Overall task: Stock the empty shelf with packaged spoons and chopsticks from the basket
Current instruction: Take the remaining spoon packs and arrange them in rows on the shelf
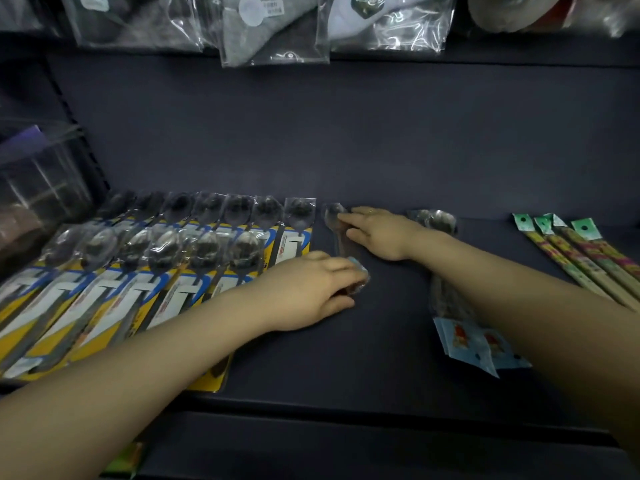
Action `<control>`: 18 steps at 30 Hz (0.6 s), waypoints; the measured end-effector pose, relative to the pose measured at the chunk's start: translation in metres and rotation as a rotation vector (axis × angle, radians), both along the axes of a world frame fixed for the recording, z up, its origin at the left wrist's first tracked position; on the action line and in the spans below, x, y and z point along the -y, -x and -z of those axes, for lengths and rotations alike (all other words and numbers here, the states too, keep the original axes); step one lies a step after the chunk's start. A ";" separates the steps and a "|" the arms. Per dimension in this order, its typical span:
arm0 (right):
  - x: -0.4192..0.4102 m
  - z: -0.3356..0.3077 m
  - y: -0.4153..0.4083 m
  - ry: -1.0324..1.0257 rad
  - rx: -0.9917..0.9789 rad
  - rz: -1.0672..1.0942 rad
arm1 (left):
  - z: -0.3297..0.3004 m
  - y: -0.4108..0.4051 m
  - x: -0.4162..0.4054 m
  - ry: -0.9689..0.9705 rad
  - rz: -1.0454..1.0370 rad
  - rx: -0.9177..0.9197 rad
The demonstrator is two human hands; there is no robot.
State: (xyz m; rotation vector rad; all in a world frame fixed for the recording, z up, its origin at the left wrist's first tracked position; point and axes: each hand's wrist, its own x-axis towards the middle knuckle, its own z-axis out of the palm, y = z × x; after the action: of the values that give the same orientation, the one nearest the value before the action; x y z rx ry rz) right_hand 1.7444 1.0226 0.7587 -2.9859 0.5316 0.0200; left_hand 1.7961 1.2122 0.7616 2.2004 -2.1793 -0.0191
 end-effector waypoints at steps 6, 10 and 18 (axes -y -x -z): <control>0.023 -0.004 0.052 0.067 0.346 0.233 | -0.001 -0.006 -0.001 -0.052 0.065 0.010; 0.040 0.002 0.077 -0.146 0.414 0.656 | -0.004 -0.014 0.000 -0.070 0.104 -0.045; 0.056 -0.002 0.083 -0.715 0.837 0.732 | -0.012 0.034 0.019 0.379 -0.040 -0.440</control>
State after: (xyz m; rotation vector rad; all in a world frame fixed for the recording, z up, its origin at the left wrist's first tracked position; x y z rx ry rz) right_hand 1.6612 0.9669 0.7608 -1.7415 1.1155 -0.8385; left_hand 1.7623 1.1932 0.7739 1.8218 -1.7356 -0.0744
